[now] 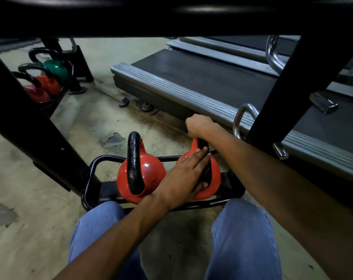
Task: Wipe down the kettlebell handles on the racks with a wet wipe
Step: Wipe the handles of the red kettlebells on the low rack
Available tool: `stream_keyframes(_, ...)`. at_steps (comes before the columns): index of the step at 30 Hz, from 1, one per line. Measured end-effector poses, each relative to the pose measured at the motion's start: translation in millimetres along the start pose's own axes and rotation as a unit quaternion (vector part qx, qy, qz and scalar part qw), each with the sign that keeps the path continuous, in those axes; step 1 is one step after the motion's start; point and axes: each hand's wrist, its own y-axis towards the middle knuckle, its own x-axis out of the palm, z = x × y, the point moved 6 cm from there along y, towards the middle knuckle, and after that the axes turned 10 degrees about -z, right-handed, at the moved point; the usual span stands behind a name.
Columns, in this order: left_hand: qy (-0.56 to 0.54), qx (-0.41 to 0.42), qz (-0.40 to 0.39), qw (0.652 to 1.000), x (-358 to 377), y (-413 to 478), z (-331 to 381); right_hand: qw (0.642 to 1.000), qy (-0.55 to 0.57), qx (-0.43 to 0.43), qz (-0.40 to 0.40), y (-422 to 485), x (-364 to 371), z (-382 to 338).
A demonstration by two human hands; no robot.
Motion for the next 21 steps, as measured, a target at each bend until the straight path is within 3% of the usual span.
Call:
stream_keyframes(3,0.004,0.000,0.004,1.000,2,-2,1,0.989,-0.133,-0.063,0.034,-16,5,-20)
stream_keyframes(5,0.005,-0.004,0.005,1.000,4,-1,-1,0.981,-0.166,-0.083,0.053,-23,9,-22)
stream_keyframes(9,-0.004,-0.003,0.009,1.000,3,0,-1,0.997,-0.003,-0.004,0.083,-21,-2,5)
stream_keyframes(12,-0.007,-0.001,0.015,1.000,1,-1,0,0.980,0.171,0.084,0.058,-13,3,34)
stream_keyframes(15,-0.022,-0.007,0.016,1.000,4,-2,1,0.927,0.344,0.146,0.022,-16,21,54)
stream_keyframes(17,-0.027,-0.008,0.017,0.999,6,-1,0,0.867,0.471,0.162,0.004,-17,35,59)
stream_keyframes(21,-0.034,-0.013,0.021,0.999,8,-2,0,0.756,0.627,0.180,0.053,-15,67,60)
